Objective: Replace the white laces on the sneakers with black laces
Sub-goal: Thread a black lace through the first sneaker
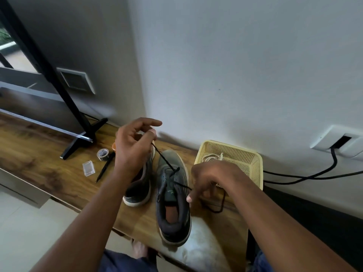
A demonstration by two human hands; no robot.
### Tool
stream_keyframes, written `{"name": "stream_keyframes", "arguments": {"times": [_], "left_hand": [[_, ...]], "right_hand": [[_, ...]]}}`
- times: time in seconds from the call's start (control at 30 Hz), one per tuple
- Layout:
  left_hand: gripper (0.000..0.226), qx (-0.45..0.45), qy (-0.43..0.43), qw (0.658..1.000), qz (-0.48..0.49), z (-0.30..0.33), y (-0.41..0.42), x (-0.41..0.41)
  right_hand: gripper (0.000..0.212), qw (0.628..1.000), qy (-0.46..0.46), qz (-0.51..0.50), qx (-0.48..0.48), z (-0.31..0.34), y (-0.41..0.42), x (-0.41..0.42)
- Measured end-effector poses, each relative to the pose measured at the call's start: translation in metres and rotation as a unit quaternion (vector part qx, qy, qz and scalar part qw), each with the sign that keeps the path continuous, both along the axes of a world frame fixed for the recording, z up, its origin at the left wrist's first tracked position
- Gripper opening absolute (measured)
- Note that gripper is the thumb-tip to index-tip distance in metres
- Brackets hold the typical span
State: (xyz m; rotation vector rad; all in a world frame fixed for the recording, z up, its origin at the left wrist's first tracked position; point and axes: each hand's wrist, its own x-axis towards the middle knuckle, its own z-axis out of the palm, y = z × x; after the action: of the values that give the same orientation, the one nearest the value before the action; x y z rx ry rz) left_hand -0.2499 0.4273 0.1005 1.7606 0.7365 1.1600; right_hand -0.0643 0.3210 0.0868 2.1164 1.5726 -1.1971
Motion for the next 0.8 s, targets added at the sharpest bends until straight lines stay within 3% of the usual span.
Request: {"name": "stream_keyframes", "arguments": {"times": [0.17,0.27,0.33,0.4,0.47,0.57,0.63,0.8], "left_hand": [[0.029,-0.121,-0.090,0.984,-0.092,0.008,-0.007,0.005],[0.032,-0.165,-0.092,0.974,-0.121,0.010,-0.011,0.007],[0.034,-0.178,-0.083,0.971,-0.138,0.010,-0.013,0.009],[0.036,-0.187,-0.078,0.968,-0.146,0.011,-0.015,0.010],[0.036,-0.200,-0.073,0.966,-0.145,0.010,-0.016,0.011],[0.029,-0.213,-0.059,0.967,-0.125,0.007,-0.012,0.010],[0.022,-0.208,-0.042,0.973,-0.093,0.003,-0.007,0.010],[0.008,-0.190,-0.021,0.981,0.020,-0.009,0.012,0.004]], "right_hand": [[0.041,0.983,0.013,0.001,0.182,0.000,0.006,-0.001],[0.020,0.934,0.000,-0.053,0.354,0.006,0.011,-0.006],[0.025,0.890,0.069,-0.118,0.436,0.009,0.013,-0.011],[0.038,0.852,0.222,-0.175,0.440,0.014,0.016,-0.017],[0.033,0.827,0.330,-0.194,0.411,0.017,0.017,-0.022],[0.010,0.836,0.328,-0.195,0.395,0.017,0.015,-0.025],[0.015,0.841,0.307,-0.206,0.395,0.015,0.015,-0.021],[0.019,0.782,0.344,-0.303,0.422,0.017,0.012,-0.006]]}}
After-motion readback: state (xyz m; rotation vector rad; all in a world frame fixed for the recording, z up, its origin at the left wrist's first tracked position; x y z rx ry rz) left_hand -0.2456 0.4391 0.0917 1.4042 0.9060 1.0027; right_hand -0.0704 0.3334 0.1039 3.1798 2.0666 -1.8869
